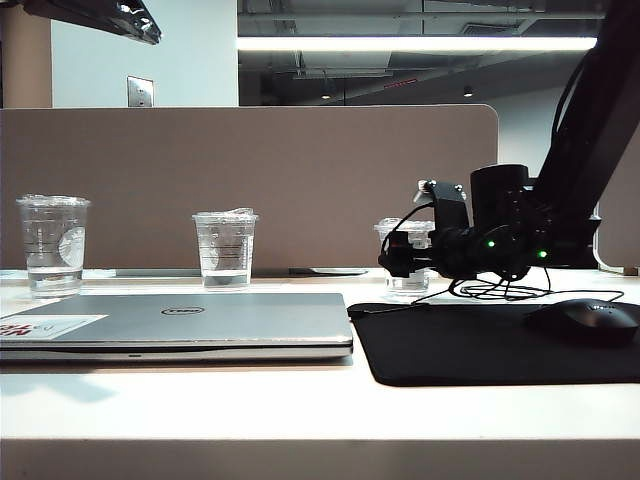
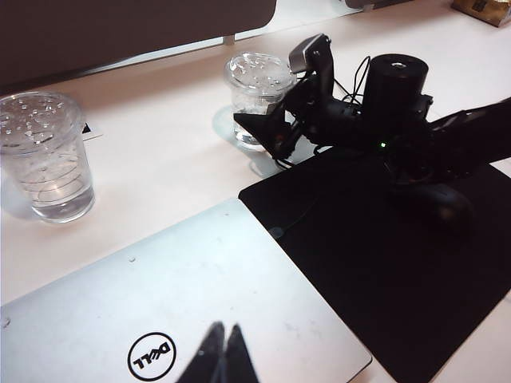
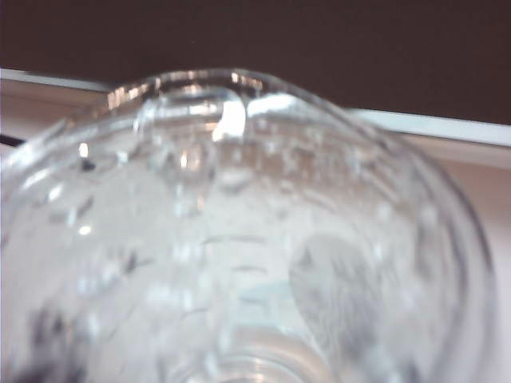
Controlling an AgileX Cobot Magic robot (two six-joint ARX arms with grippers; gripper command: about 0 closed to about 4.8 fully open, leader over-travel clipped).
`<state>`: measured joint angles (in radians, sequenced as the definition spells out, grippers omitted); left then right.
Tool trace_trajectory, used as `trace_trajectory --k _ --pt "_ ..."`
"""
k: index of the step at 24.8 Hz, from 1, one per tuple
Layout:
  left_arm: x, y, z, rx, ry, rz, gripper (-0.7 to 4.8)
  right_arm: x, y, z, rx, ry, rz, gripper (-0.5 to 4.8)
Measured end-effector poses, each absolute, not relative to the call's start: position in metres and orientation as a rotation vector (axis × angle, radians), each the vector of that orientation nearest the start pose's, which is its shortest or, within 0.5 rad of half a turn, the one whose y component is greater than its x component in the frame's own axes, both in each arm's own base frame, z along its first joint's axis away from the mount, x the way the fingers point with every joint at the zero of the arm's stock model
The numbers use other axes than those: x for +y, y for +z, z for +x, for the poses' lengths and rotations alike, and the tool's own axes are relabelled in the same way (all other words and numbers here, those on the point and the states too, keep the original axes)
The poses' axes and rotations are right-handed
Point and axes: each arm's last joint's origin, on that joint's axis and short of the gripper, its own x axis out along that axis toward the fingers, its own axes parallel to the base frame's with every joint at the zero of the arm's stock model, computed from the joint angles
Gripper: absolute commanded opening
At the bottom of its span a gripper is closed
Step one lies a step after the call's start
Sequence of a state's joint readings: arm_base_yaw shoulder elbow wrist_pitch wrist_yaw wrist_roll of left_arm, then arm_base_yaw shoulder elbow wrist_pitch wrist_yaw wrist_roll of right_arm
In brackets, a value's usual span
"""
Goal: Pick up the coffee cup on the right and place it on the right side of the laptop.
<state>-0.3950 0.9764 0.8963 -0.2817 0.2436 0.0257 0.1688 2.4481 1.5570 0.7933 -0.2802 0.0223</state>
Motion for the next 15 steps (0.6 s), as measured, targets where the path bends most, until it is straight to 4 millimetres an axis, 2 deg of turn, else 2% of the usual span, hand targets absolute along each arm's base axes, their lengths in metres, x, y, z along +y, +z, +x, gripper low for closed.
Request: trace_trajectory --k 6,7,9,10,15 --pt "-0.0876 0.3285 0.1919 0.359 -0.636 0.053 -0.05 0.0977 0.1018 0.515 0.125 0.45 0.028 4.79" --pt "-0.0876 0.3285 0.1919 0.358 -0.636 0.052 -0.05 0.0976 0.1018 0.515 0.125 0.446 0.028 3.82" --pt "-0.0876 0.3285 0.1919 0.358 -0.636 0.052 -0.05 0.0971 0.102 0.5153 0.123 0.435 0.028 2.22" --pt "-0.0876 0.3285 0.1919 0.358 -0.636 0.052 -0.05 0.0971 0.1021 0.5153 0.122 0.433 0.027 2.0" --pt "-0.0876 0.3285 0.1919 0.358 -0.636 0.052 -0.05 0.0975 0.1017 0.5152 0.125 0.434 0.026 2.01"
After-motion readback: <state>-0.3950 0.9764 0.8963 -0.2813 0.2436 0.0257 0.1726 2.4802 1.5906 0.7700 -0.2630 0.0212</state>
